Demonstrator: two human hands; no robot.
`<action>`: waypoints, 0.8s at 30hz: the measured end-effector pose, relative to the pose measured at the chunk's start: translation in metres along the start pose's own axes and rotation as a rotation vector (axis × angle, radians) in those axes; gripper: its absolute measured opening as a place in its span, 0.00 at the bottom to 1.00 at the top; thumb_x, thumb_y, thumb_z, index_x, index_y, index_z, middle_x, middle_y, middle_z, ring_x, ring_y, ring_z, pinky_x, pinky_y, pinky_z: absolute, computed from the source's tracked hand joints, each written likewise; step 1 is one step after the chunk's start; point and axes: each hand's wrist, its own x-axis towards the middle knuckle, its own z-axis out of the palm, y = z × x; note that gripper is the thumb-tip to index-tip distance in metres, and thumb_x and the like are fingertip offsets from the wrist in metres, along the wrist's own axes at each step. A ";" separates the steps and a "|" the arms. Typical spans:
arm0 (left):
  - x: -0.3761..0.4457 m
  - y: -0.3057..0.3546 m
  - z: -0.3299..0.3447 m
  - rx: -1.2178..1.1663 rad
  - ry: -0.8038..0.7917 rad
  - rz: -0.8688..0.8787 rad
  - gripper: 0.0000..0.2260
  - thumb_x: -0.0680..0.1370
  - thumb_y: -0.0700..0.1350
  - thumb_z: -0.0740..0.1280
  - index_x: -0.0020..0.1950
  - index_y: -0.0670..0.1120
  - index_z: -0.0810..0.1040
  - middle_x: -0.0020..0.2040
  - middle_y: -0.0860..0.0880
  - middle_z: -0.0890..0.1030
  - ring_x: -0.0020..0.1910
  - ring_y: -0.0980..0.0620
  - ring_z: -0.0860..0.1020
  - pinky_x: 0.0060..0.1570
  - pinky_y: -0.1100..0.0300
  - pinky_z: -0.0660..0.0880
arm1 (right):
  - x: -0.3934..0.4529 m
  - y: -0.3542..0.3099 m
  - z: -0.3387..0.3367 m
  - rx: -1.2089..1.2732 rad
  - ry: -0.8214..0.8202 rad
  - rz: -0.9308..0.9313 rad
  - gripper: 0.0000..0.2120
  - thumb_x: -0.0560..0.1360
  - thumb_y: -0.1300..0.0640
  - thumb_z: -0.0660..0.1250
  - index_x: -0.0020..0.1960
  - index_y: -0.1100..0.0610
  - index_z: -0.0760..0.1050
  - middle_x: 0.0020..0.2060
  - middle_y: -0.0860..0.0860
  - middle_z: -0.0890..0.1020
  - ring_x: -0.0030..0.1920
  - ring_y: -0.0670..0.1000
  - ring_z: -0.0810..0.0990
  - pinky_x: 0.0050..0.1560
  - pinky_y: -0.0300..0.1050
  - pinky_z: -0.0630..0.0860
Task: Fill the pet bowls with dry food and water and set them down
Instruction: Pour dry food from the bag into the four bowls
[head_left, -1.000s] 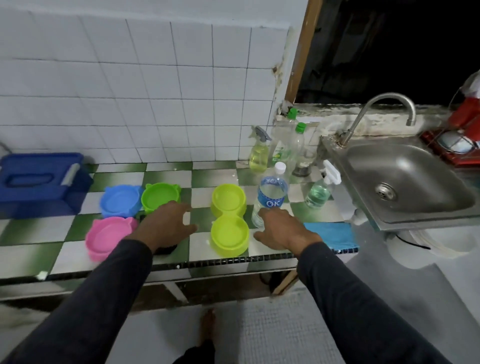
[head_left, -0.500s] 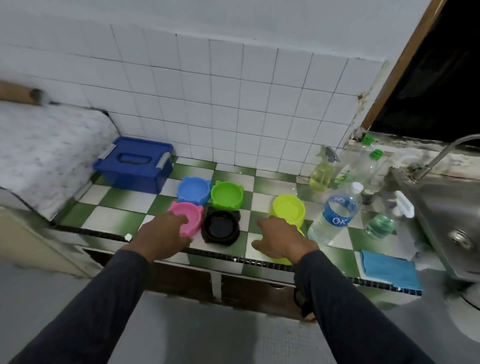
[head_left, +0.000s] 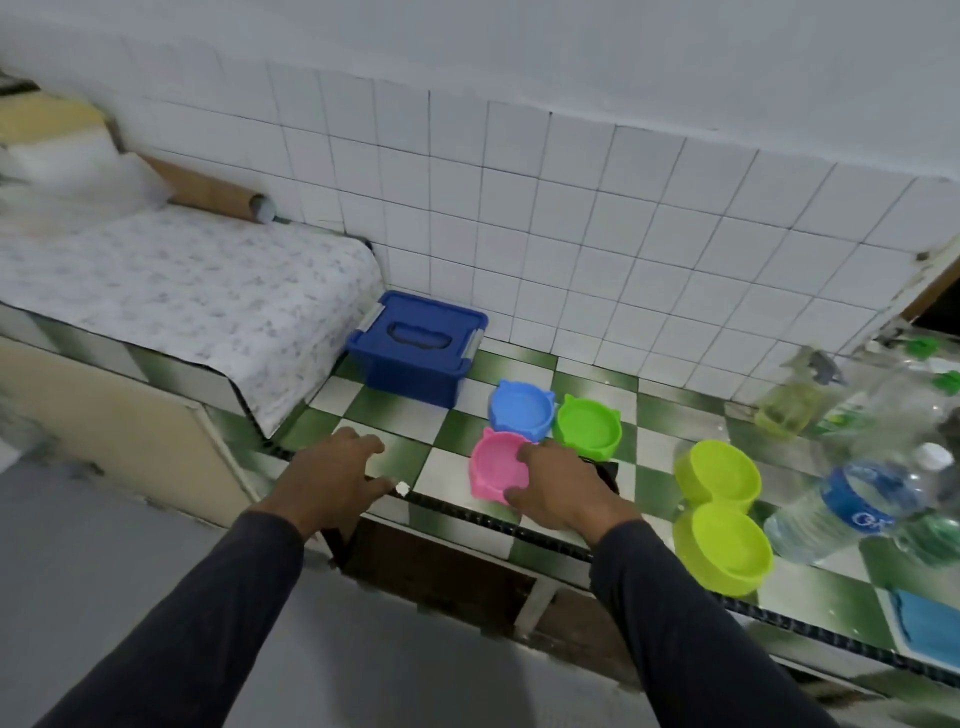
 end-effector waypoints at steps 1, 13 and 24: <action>0.002 -0.012 -0.003 -0.012 -0.003 -0.005 0.25 0.79 0.62 0.68 0.73 0.54 0.72 0.68 0.49 0.75 0.66 0.48 0.75 0.64 0.49 0.75 | 0.005 -0.011 0.002 0.001 0.001 -0.008 0.29 0.75 0.43 0.67 0.73 0.53 0.68 0.66 0.56 0.73 0.64 0.61 0.74 0.64 0.58 0.74; 0.061 -0.101 -0.016 -0.006 -0.043 -0.019 0.23 0.80 0.63 0.65 0.71 0.53 0.72 0.66 0.47 0.75 0.62 0.47 0.75 0.62 0.50 0.76 | 0.089 -0.089 0.014 -0.033 -0.001 -0.048 0.21 0.76 0.43 0.67 0.63 0.54 0.73 0.57 0.56 0.76 0.52 0.58 0.75 0.49 0.49 0.73; 0.176 -0.121 -0.007 -0.171 0.038 -0.005 0.32 0.78 0.65 0.67 0.79 0.52 0.67 0.77 0.48 0.66 0.73 0.44 0.67 0.70 0.46 0.70 | 0.190 -0.085 0.006 0.054 0.011 0.005 0.27 0.77 0.43 0.66 0.70 0.54 0.68 0.64 0.56 0.70 0.62 0.61 0.72 0.61 0.59 0.74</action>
